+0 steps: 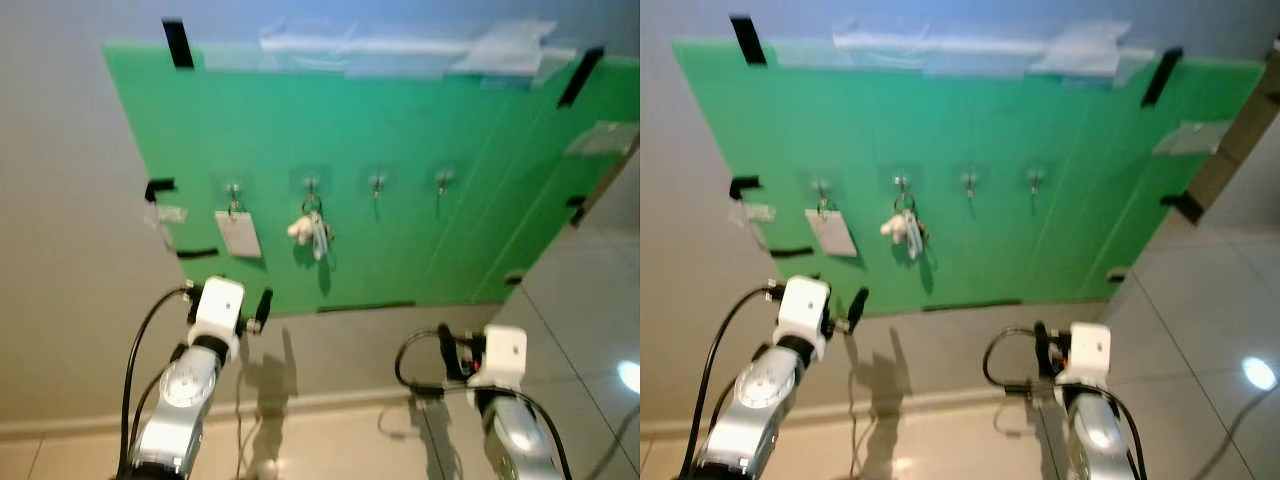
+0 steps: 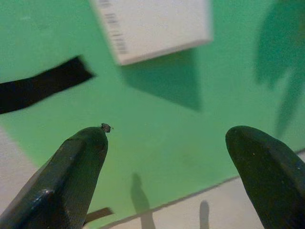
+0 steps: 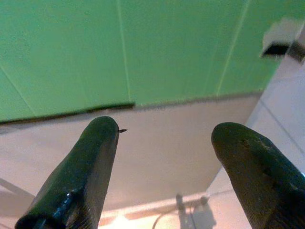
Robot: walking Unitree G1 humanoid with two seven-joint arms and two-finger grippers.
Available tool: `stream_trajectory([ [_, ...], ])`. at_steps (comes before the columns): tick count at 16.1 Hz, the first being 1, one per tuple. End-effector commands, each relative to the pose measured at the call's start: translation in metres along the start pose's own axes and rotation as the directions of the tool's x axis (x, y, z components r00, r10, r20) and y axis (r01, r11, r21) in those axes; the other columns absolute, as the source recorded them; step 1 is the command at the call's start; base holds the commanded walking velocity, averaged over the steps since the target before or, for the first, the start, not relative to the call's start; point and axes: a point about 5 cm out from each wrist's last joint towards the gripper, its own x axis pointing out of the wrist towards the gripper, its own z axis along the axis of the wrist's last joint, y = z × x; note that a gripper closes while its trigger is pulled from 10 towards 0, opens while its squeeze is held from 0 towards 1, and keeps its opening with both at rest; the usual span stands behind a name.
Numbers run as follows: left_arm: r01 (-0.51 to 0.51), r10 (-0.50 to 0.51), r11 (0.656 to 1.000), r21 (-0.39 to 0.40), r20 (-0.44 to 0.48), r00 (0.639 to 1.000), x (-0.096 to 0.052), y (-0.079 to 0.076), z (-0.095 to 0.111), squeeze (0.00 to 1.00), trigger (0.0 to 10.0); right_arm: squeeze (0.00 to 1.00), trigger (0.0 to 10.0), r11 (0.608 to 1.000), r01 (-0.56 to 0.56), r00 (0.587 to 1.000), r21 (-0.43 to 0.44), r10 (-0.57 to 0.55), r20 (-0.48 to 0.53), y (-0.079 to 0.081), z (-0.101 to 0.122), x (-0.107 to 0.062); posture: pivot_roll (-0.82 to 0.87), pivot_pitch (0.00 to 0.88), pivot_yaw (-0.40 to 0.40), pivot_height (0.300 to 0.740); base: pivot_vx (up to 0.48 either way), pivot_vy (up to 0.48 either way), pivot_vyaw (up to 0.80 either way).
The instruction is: Hang keys on a hook
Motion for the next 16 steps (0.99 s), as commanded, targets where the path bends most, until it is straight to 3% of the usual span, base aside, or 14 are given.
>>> stream_trajectory([
  [1,-0.009,0.009,1.000,-0.006,0.029,1.000,0.006,0.005,0.009,0.00,10.0,0.00,10.0,0.999,0.016,0.999,0.031,-0.017,0.033,-0.006,0.006,0.001,-0.01,0.000,0.026,0.740,-0.281,0.000,0.00],
  [4,-0.010,0.010,1.000,-0.007,0.070,0.997,0.011,0.003,0.022,0.00,10.0,0.00,10.0,1.000,0.008,0.997,0.028,-0.010,0.082,-0.004,0.016,0.005,-0.02,0.000,0.028,0.740,-0.286,0.000,0.00],
  [16,0.010,-0.009,1.000,-0.009,0.109,0.994,0.014,-0.008,0.036,0.00,10.0,0.00,10.0,0.999,-0.032,0.988,-0.006,0.033,0.149,0.010,0.032,0.012,-0.02,0.000,0.024,0.740,-0.277,0.000,0.00],
])
